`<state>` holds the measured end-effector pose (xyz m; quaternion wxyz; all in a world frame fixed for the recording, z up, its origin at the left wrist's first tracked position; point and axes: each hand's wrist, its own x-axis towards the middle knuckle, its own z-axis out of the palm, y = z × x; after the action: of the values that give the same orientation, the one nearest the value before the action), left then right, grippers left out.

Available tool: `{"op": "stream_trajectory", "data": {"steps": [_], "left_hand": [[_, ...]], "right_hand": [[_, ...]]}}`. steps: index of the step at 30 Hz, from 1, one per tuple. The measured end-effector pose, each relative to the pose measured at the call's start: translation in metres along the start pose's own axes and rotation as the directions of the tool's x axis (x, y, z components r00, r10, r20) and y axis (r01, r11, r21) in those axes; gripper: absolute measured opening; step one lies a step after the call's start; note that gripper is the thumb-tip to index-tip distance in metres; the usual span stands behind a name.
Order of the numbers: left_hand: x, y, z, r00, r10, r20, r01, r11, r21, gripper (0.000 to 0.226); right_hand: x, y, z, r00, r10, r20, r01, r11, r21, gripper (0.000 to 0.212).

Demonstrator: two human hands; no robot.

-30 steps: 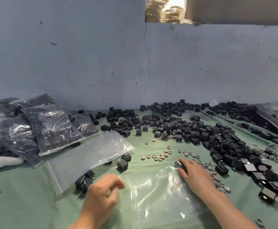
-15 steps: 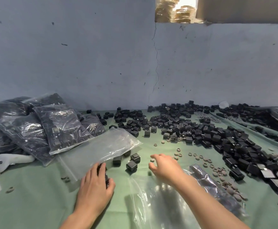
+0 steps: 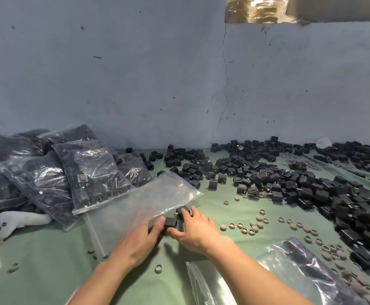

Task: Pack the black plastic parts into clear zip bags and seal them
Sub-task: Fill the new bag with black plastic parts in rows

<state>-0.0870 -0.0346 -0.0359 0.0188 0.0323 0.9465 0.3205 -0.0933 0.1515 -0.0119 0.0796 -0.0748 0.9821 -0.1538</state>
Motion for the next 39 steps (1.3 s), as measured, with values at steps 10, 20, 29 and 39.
{"op": "stream_trajectory", "data": {"steps": [10, 20, 29, 39], "left_hand": [[0.066, -0.012, -0.03, 0.994, -0.102, -0.039, 0.058, 0.793, -0.606, 0.077], [0.073, -0.021, -0.022, 0.997, -0.071, -0.03, 0.04, 0.805, -0.592, 0.074], [0.003, -0.012, 0.0, 0.997, -0.015, -0.072, -0.002, 0.974, -0.228, 0.079], [-0.047, -0.005, 0.016, 0.987, 0.159, -0.023, -0.161, 0.975, -0.154, 0.056]], "right_hand": [[0.055, -0.009, 0.015, 0.993, -0.035, -0.117, 0.043, 0.997, 0.071, 0.068], [0.06, -0.01, 0.021, 0.97, -0.183, -0.16, 0.19, 0.981, 0.032, 0.052], [0.031, -0.013, 0.027, 0.961, -0.257, -0.1, 0.263, 0.963, 0.056, 0.036], [0.008, -0.032, 0.014, 0.99, -0.1, -0.096, 0.138, 0.74, 0.659, 0.035]]}}
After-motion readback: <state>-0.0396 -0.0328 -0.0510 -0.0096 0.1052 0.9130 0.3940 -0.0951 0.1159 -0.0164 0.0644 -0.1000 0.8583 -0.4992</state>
